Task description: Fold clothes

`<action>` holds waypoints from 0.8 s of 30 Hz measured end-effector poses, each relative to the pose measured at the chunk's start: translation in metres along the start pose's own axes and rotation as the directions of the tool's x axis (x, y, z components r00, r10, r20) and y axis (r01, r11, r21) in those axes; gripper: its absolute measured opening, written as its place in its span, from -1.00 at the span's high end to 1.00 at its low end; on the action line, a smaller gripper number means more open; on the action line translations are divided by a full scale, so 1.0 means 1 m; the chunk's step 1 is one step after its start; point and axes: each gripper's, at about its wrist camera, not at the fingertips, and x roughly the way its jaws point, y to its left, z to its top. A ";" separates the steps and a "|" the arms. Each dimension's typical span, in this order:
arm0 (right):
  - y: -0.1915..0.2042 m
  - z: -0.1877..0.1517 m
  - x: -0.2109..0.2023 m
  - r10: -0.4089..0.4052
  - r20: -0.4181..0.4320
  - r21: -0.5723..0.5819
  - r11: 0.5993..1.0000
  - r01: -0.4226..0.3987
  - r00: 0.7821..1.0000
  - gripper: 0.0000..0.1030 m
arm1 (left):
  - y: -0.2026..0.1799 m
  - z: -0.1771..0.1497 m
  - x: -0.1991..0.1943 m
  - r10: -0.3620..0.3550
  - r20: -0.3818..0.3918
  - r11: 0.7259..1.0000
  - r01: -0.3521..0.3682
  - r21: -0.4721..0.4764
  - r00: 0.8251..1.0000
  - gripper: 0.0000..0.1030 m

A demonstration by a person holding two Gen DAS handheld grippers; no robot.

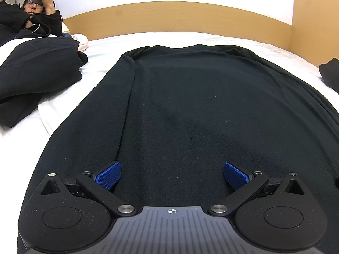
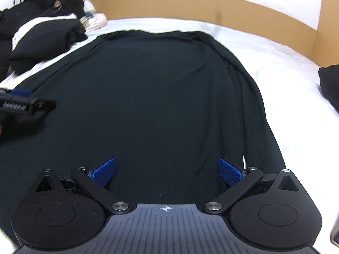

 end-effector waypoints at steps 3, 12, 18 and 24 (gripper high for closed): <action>-0.003 0.010 -0.022 -0.073 0.061 0.048 0.996 0.071 0.995 -0.95 | -0.001 0.000 0.000 0.003 0.001 1.000 -0.003 0.000 1.000 -0.99; 0.001 0.054 0.020 -0.049 0.151 0.138 0.990 0.028 0.987 -0.03 | -0.001 0.000 0.001 0.005 0.002 1.000 -0.005 -0.001 1.000 -1.00; 0.001 0.046 0.039 -0.040 0.101 0.098 0.995 0.030 0.994 0.02 | -0.001 0.001 0.002 0.008 0.001 1.000 -0.008 0.002 1.000 -1.00; 0.006 0.023 0.020 -0.060 0.120 0.061 0.997 0.053 0.991 -0.03 | -0.002 0.001 0.002 0.010 0.003 1.000 -0.010 0.004 1.000 -0.99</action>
